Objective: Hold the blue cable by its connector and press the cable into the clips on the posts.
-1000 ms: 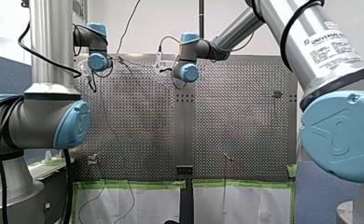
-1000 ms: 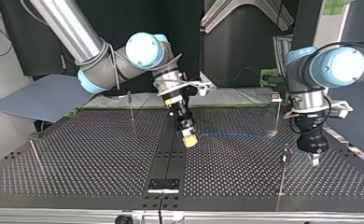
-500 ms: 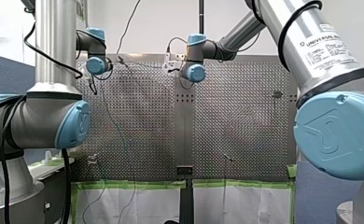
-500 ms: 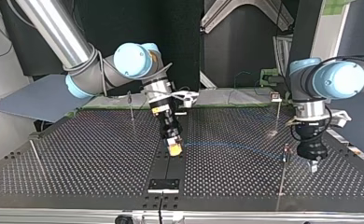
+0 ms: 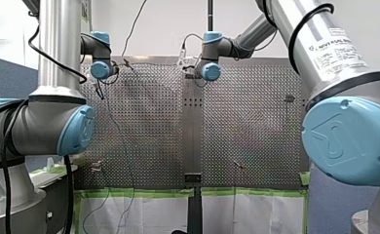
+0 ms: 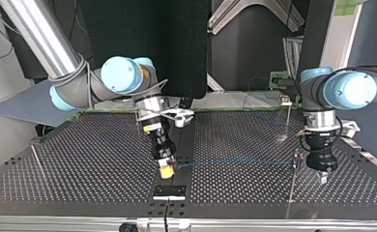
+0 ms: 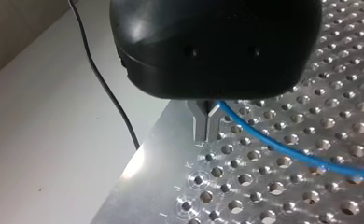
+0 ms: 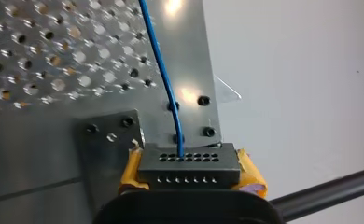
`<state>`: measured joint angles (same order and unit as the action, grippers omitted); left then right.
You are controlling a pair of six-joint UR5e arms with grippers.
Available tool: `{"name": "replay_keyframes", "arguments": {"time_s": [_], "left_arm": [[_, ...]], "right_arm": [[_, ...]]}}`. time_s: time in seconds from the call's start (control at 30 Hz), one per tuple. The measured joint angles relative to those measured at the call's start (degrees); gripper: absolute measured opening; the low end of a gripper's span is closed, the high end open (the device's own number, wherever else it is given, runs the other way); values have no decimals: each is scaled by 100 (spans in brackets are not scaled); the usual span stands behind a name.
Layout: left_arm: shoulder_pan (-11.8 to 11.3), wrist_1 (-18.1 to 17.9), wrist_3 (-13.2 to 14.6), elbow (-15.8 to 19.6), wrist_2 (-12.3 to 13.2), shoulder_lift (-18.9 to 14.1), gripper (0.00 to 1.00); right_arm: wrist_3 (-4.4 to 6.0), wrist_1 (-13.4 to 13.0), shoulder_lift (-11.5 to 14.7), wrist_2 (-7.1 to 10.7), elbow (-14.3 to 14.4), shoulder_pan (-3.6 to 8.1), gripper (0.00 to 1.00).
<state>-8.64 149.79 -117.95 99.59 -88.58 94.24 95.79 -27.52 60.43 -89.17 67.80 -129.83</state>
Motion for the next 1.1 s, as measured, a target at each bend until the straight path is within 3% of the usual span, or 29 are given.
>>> {"name": "replay_keyframes", "arguments": {"time_s": [0.27,0.57,0.6,0.63,0.77,0.83,0.87,0.9,0.97,1.0,1.1], "left_arm": [[-18,-92,-100,-2,19,6,0],[-15,-94,-87,4,64,8,0],[-16,-95,-81,4,87,8,5],[-17,-96,-79,5,115,7,21],[-19,-87,-152,14,221,6,33],[-20,-88,-225,20,250,7,53],[-21,-92,-274,23,276,6,53],[-23,-97,-302,25,304,4,67],[-27,-103,-334,29,383,2,67],[-29,-98,-334,29,408,2,100],[-36,-21,-264,26,393,1,100]], "right_arm": [[144,14,-81,107,-121,145,0],[169,45,-168,217,-165,197,0],[170,56,-170,223,-166,198,0],[170,64,-171,226,-166,198,0],[170,89,-173,233,-166,201,0],[170,93,-174,237,-166,204,0],[170,94,-174,238,-166,205,0],[170,95,-177,239,-167,206,0],[170,97,-181,240,-166,207,0],[170,100,-182,241,-166,209,0],[166,103,-183,241,-166,215,0]]}}
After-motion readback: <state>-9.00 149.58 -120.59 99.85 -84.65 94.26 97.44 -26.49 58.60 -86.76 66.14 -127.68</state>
